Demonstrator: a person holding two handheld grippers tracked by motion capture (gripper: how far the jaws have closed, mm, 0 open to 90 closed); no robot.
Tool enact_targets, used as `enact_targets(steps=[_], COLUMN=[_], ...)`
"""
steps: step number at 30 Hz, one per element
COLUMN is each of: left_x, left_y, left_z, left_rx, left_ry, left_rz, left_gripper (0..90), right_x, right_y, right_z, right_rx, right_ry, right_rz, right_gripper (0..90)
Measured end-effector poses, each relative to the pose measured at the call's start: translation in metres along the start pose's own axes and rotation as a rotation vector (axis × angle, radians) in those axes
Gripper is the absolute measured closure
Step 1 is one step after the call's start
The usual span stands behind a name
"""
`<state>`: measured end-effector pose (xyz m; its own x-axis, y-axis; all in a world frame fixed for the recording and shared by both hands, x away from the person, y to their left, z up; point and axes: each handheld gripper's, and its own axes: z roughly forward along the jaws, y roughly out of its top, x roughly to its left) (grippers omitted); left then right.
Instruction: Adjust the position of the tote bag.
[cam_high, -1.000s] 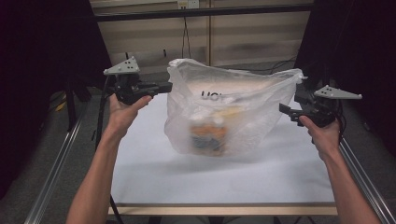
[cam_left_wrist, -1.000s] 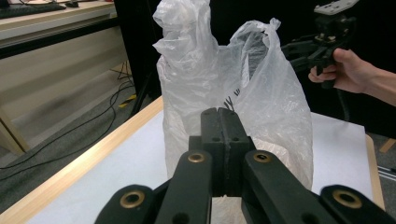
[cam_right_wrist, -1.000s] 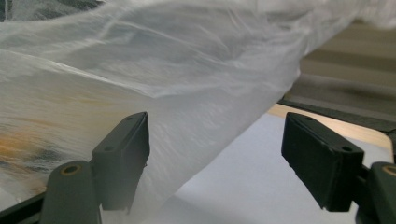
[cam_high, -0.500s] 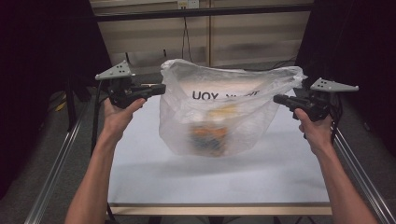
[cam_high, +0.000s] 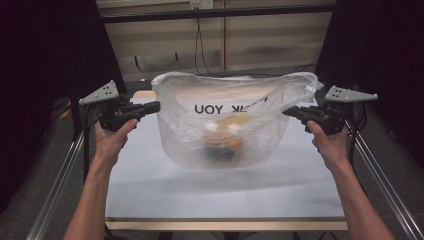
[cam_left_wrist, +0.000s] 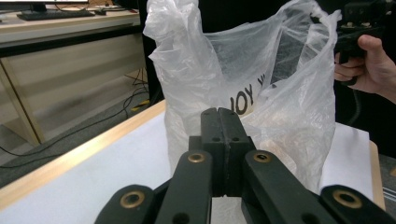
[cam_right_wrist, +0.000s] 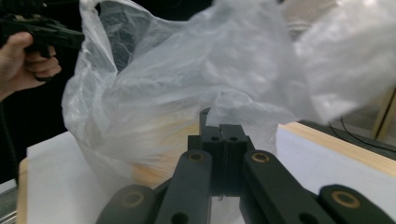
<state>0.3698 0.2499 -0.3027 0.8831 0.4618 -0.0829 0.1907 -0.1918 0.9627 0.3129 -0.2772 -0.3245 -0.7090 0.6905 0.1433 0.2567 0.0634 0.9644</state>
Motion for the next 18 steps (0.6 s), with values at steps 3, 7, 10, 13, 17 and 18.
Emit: enact_targets(steps=[3,7,10,13,17,18], left_x=[-0.004,-0.006,-0.005,-0.005,-0.007,-0.006], left_y=[-0.007,-0.014,-0.020,-0.027,-0.035,-0.038], left_z=[-0.002,-0.004,-0.005,-0.004,0.000,0.001], left_rx=[-0.002,0.021,0.048,0.057,0.078,0.083], left_ry=[-0.003,0.011,0.021,0.011,0.002,-0.005], left_rz=[0.000,0.013,0.014,0.007,0.004,0.003], left_gripper=[90.0,90.0,90.0,90.0,90.0,90.0], right_x=[0.008,0.010,0.013,0.015,0.015,0.015], right_y=[-0.002,-0.008,-0.011,-0.015,-0.024,-0.026], right_z=[0.004,0.008,0.009,0.011,0.015,0.015], right_rx=[0.023,0.043,0.052,0.068,0.084,0.082], right_ry=[0.007,0.005,0.011,0.006,0.008,0.014], right_rz=[-0.011,-0.013,-0.022,-0.031,-0.026,-0.025], right_gripper=[90.0,90.0,90.0,90.0,90.0,90.0])
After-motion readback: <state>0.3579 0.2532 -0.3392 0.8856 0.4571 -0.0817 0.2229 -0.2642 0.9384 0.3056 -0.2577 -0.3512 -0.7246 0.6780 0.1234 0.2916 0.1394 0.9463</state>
